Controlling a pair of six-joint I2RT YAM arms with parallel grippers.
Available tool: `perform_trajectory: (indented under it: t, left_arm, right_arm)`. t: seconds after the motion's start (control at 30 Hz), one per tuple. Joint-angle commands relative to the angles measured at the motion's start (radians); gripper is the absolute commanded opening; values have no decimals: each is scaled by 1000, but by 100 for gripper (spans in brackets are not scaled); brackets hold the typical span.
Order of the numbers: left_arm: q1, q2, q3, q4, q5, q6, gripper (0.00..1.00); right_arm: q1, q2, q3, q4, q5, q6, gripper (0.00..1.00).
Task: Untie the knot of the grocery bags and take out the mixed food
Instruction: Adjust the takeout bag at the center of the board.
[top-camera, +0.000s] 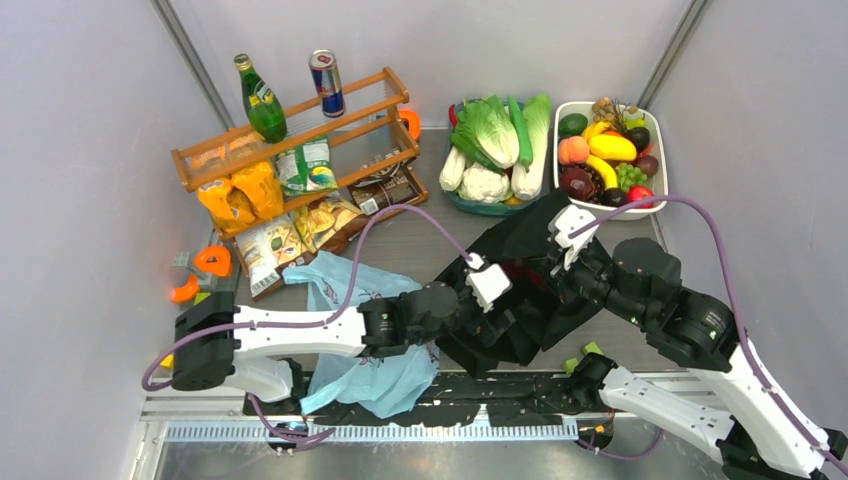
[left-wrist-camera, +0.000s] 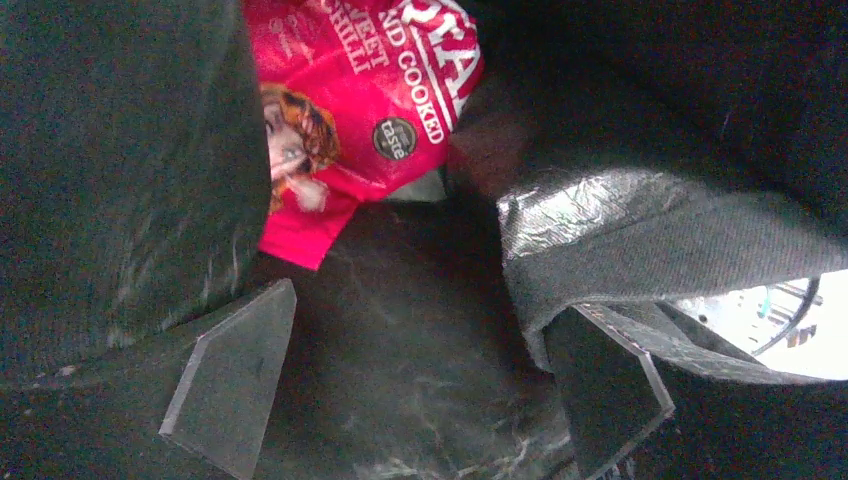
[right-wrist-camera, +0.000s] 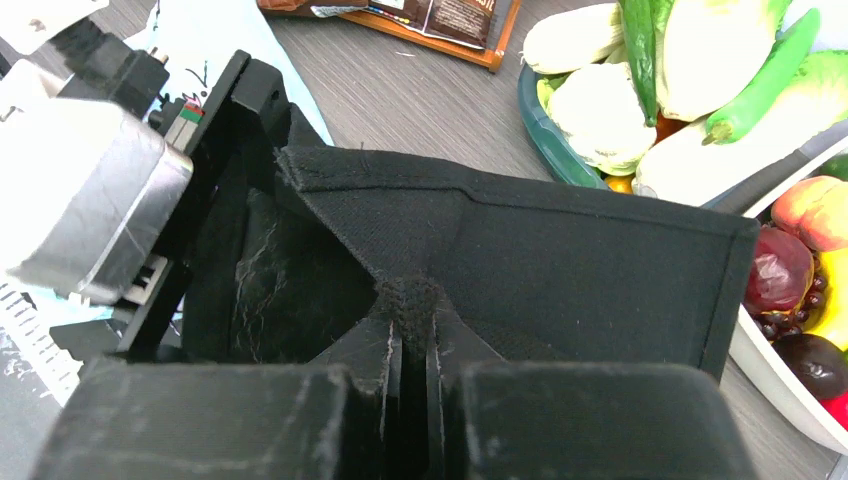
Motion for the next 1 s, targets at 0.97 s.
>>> perform_trajectory:
  t: [0.97]
  left_arm:
    - [194, -159, -166, 196, 584, -122, 95]
  right_arm:
    - [16, -45, 101, -69, -11, -9, 5]
